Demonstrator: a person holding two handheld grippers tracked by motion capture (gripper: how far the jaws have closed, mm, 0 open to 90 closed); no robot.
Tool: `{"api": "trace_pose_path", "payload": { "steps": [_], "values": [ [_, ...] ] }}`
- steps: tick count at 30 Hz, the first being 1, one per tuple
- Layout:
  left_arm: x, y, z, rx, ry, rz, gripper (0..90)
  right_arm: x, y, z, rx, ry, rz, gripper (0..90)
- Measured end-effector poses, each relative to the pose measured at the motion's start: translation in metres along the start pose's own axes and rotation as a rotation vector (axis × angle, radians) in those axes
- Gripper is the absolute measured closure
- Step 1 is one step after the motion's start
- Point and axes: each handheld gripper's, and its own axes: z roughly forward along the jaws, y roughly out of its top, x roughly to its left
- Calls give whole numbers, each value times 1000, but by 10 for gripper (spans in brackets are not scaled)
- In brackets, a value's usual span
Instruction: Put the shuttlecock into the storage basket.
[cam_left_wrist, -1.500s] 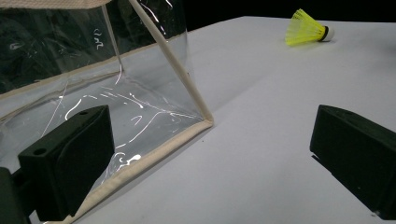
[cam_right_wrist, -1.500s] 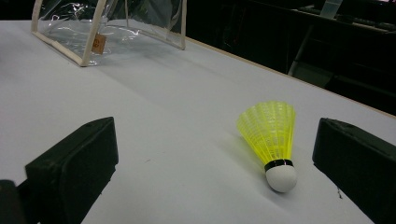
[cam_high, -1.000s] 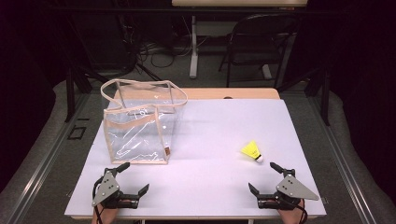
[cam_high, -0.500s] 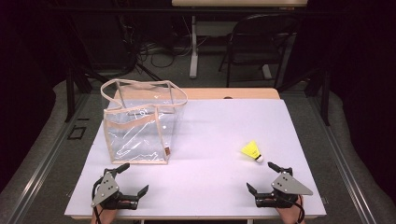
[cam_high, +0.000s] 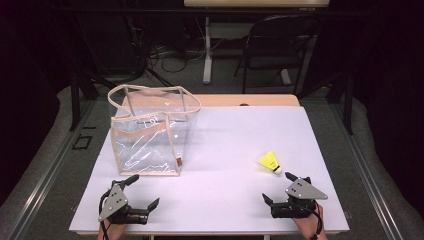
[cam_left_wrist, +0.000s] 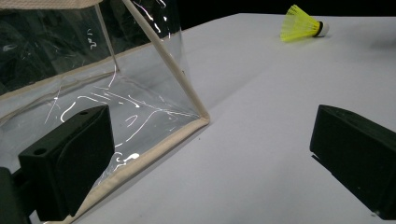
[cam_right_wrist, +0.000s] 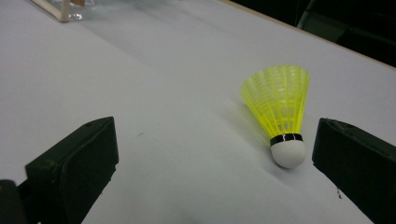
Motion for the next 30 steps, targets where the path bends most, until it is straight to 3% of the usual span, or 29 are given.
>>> {"api": "trace_pose_path", "payload": {
  "steps": [24, 30],
  "values": [
    [0, 0, 1, 4, -4, 2, 1, -27, 10, 22, 149, 16, 5, 0],
    [0, 0, 0, 3, -1, 0, 0, -33, 14, 27, 162, 24, 8, 0]
  ]
}}
